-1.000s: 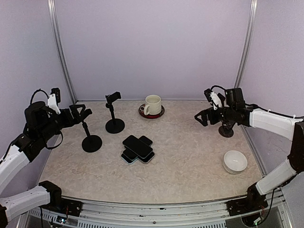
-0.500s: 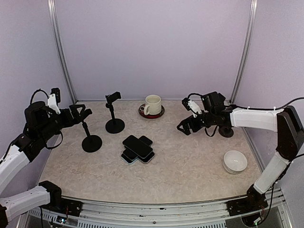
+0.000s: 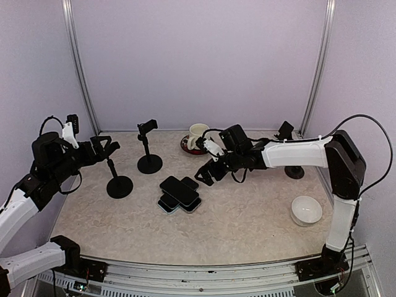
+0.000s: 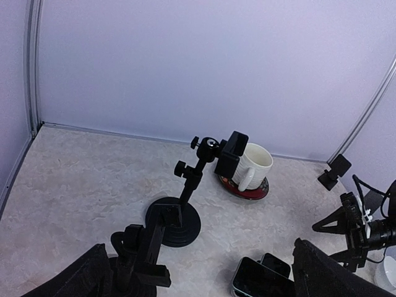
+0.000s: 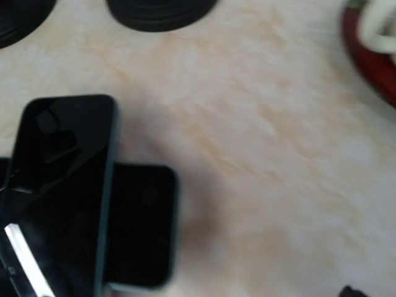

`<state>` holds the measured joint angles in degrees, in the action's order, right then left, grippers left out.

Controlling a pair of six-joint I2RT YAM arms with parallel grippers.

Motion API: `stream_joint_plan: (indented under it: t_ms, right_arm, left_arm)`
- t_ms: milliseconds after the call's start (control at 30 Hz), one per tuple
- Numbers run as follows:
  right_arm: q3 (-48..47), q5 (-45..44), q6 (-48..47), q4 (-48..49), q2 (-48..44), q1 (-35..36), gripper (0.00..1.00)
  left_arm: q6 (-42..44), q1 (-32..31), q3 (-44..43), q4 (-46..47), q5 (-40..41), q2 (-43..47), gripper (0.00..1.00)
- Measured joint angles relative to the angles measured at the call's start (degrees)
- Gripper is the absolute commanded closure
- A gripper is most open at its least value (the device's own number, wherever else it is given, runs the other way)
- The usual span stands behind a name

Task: Place the phone on the phone stand
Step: Pick up the phone.

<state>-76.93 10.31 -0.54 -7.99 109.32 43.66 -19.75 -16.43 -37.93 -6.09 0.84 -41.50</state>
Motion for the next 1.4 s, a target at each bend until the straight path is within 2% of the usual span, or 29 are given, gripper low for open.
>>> stream_joint_plan:
  t_ms: [633, 1400]
  right_arm:
    - [-17.3, -3.1, 1.0, -5.8, 14.6, 8.4, 0.0]
    - [-20.1, -4.8, 0.4, -10.6, 18.4, 11.0, 0.0]
  left_arm:
    - [0.0, 0.4, 0.0, 0.0, -0.2, 0.0, 0.01]
    - [0.0, 0.4, 0.0, 0.0, -0.4, 0.2, 0.01]
